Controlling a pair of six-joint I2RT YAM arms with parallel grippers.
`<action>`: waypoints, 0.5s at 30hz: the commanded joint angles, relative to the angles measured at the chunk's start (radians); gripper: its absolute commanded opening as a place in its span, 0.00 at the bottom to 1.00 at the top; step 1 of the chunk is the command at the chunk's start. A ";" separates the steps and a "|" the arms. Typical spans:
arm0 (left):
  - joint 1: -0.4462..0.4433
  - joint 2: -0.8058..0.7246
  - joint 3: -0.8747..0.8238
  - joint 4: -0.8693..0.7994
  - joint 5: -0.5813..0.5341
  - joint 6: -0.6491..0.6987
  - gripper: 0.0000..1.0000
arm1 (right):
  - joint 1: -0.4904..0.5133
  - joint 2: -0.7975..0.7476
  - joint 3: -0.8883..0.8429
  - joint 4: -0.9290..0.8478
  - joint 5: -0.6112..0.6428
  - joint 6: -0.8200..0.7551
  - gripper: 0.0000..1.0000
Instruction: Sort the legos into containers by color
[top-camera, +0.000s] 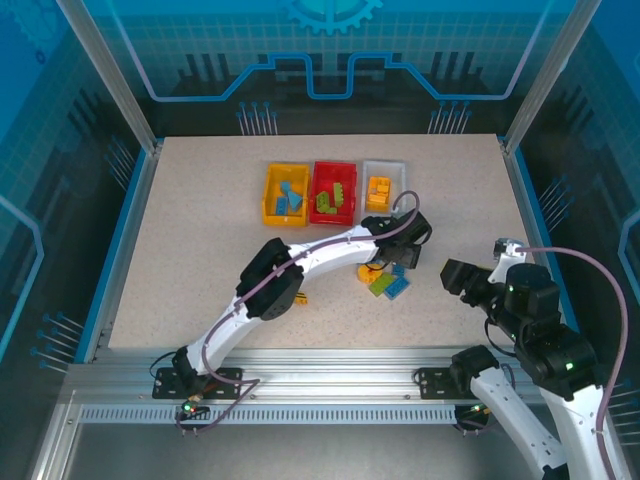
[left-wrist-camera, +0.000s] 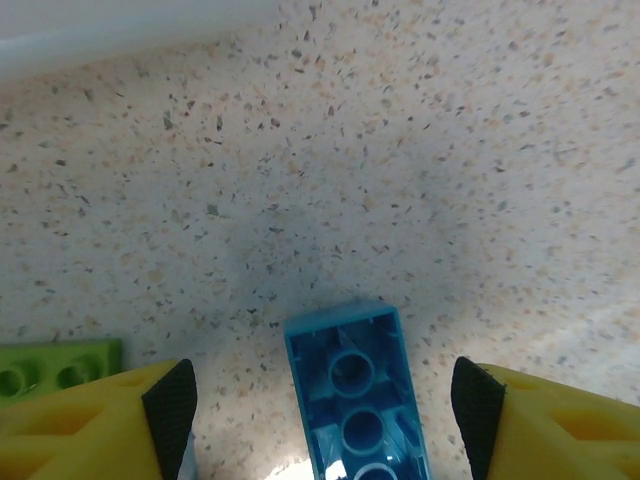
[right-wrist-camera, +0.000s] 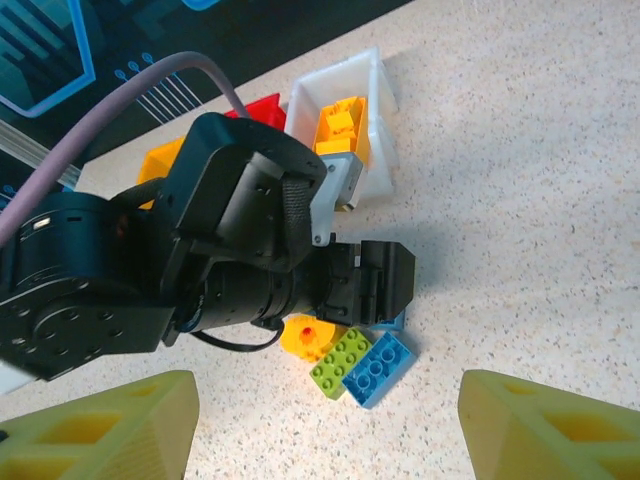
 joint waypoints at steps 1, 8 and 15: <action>-0.013 0.033 0.043 -0.050 -0.029 0.004 0.72 | -0.008 0.008 -0.001 -0.034 -0.020 0.010 0.70; -0.025 0.065 0.026 -0.014 -0.009 0.014 0.59 | -0.008 0.020 -0.009 -0.022 -0.025 0.022 0.70; -0.031 0.010 -0.025 0.051 -0.028 0.021 0.39 | -0.008 0.024 -0.026 -0.017 -0.029 0.012 0.69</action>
